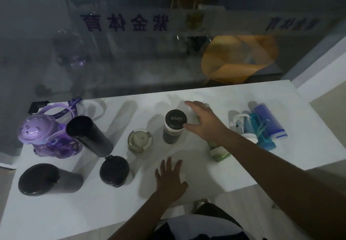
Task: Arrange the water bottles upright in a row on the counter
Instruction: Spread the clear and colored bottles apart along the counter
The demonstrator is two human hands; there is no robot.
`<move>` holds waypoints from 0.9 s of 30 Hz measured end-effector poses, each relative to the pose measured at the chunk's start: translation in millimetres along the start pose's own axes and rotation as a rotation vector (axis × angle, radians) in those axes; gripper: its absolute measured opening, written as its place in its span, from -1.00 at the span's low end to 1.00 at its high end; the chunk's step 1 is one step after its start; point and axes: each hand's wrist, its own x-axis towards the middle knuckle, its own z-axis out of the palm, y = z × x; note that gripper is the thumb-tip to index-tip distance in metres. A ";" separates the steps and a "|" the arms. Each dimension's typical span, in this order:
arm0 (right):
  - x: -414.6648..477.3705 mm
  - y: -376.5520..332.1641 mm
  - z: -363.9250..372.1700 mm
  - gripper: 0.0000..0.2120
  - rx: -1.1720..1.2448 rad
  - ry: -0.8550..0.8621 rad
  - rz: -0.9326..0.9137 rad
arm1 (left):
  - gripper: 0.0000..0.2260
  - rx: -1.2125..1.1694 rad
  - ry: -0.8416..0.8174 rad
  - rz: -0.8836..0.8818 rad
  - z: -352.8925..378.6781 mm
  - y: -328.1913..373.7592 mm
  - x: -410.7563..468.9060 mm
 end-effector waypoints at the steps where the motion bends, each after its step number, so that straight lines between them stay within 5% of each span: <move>1: -7.8 12.7 -8.1 -0.33 0.024 0.054 0.052 | -0.29 -0.026 0.015 0.009 -0.3 8.1 3.3; 8: -83.4 140.7 -39.0 -0.42 0.001 0.277 0.288 | -0.24 -0.431 0.031 -0.027 1.8 75.0 32.4; 13: -114.7 212.7 -39.3 -0.63 0.123 0.268 0.247 | 0.02 -0.792 0.070 -0.197 12.8 141.4 49.7; 16: -119.5 241.9 -40.2 -0.55 0.165 0.261 0.239 | 0.13 -0.806 0.198 -0.299 23.0 169.7 65.0; 22: -114.0 282.0 -50.2 -0.56 0.201 0.196 0.147 | 0.01 -0.767 0.475 -0.495 42.1 221.5 82.3; 27: -117.0 295.7 -55.3 -0.56 0.248 0.144 0.072 | -0.11 -0.721 0.553 -0.602 51.8 233.2 90.7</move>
